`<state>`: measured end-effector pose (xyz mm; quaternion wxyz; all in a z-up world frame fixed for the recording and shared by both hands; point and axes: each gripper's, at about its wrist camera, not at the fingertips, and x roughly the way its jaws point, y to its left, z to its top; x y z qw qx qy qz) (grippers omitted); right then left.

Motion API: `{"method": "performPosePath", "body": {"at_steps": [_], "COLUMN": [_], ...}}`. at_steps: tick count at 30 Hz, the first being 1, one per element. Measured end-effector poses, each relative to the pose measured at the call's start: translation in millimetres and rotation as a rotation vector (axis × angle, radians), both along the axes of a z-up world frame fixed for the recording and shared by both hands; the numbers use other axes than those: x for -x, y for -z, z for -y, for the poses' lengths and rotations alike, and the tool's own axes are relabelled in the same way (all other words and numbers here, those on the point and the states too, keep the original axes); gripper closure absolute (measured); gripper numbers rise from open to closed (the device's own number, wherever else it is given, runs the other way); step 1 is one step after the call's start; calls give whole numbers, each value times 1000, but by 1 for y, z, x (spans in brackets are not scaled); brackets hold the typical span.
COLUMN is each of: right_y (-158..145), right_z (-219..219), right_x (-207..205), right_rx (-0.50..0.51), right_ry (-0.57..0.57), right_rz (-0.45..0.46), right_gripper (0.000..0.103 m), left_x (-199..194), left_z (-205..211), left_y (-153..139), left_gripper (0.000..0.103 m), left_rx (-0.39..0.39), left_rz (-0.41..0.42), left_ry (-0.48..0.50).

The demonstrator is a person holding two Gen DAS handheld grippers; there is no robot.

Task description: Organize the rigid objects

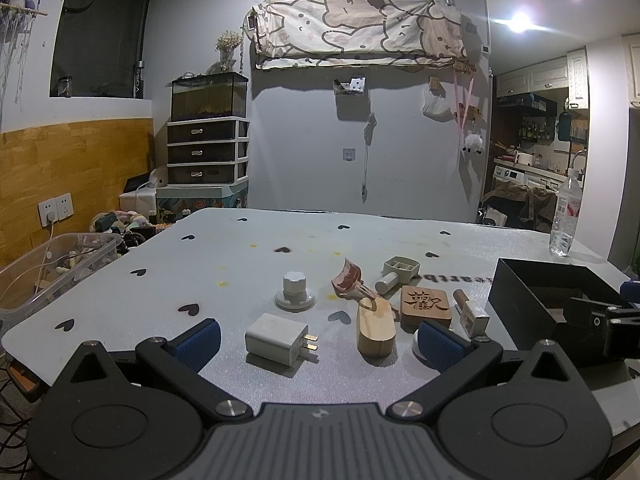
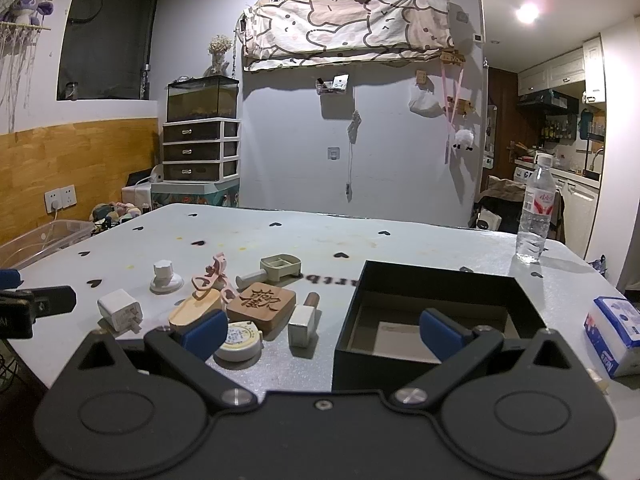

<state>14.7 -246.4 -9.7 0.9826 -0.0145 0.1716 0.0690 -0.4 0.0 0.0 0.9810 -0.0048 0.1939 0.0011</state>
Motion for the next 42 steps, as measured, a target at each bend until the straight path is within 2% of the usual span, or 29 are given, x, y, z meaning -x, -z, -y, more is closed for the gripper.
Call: {"method": "performPosePath", "body": {"at_steps": [4, 15, 20, 26, 30, 33, 36, 37, 39, 40, 41, 42], "right_y": [-1, 0, 3, 4, 6, 9, 13, 15, 21, 24, 27, 29], "right_z": [-4, 38, 71, 111, 134, 149, 167, 173, 184, 189, 192, 195], "right_x": [0, -5, -10, -17, -24, -32, -43, -48, -57, -62, -65, -65], "right_rx": [2, -12, -15, -22, -59, -42, -59, -71, -84, -95, -107, -116], "right_ry": [-6, 38, 129, 228, 254, 296, 333, 350, 371, 382, 385, 369], "right_rz": [4, 6, 12, 4, -19, -25, -67, -94, -148, -173, -196, -207], "right_gripper": [0, 0, 0, 0, 0, 0, 0, 2, 23, 41, 45, 46], "left_x": [0, -15, -25, -45, -56, -64, -72, -74, -75, -75, -75, -75], "left_z": [0, -7, -14, -20, -25, -30, -35, -37, -38, -39, -39, -39], "left_y": [0, 10, 26, 44, 56, 65, 74, 77, 81, 83, 84, 85], "left_gripper": [0, 0, 0, 0, 0, 0, 0, 0, 0, 0, 0, 0], "left_rx": [1, 25, 30, -7, -14, -17, -10, -8, -14, -22, -30, -33], "left_rz": [-1, -59, -102, -133, -151, -174, -209, -224, -223, -219, -215, -210], "left_ry": [2, -13, -36, -53, -42, -34, -25, -21, -21, -25, -26, -28]}}
